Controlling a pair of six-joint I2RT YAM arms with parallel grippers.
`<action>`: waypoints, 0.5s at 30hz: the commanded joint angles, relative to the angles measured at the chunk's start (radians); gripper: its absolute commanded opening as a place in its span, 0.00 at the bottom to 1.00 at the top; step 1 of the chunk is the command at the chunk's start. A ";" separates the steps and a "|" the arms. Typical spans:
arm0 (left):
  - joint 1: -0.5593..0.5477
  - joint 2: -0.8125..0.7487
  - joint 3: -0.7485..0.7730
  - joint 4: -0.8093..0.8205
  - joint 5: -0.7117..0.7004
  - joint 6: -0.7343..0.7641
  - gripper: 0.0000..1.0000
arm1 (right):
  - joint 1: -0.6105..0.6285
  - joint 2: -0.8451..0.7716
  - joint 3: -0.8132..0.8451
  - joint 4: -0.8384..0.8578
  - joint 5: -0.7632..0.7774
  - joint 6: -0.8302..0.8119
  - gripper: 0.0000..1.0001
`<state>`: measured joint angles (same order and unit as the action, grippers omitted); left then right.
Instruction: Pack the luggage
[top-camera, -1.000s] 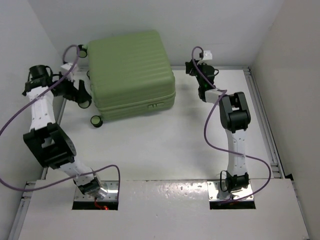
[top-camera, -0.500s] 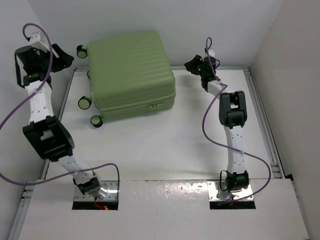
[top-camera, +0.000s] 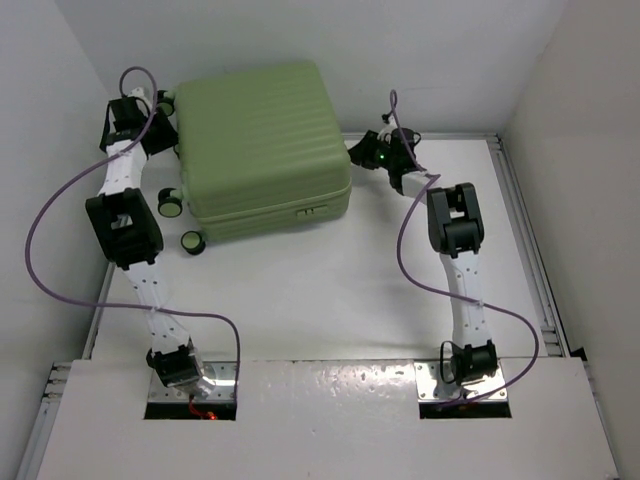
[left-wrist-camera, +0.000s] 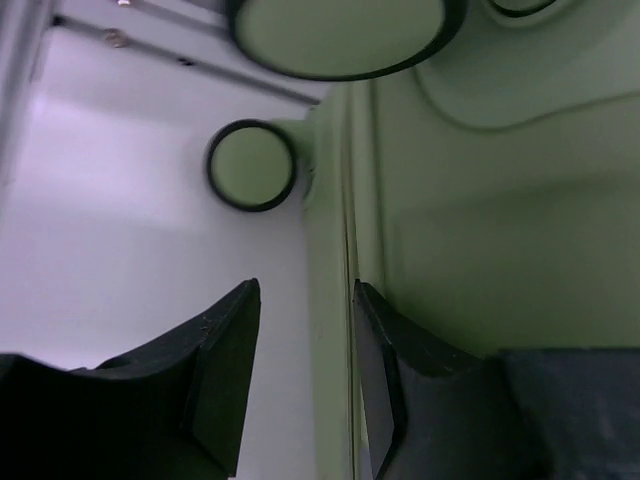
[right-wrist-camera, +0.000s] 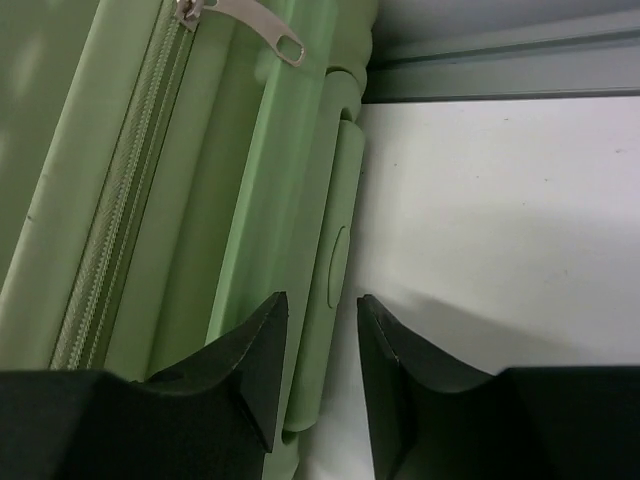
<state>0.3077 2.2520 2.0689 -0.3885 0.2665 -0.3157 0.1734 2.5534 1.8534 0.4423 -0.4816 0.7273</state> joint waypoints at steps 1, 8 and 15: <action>-0.030 0.064 0.117 0.054 0.065 0.003 0.47 | 0.049 -0.041 -0.020 0.131 -0.178 -0.002 0.37; -0.125 0.167 0.177 0.135 0.350 0.047 0.50 | 0.109 -0.189 -0.247 0.286 -0.406 -0.058 0.38; -0.281 0.178 0.207 0.145 0.494 0.178 0.72 | 0.181 -0.358 -0.534 0.449 -0.561 -0.055 0.38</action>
<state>0.2749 2.4275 2.2250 -0.2466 0.3981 -0.1581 0.1925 2.3585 1.3731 0.6762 -0.7097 0.6518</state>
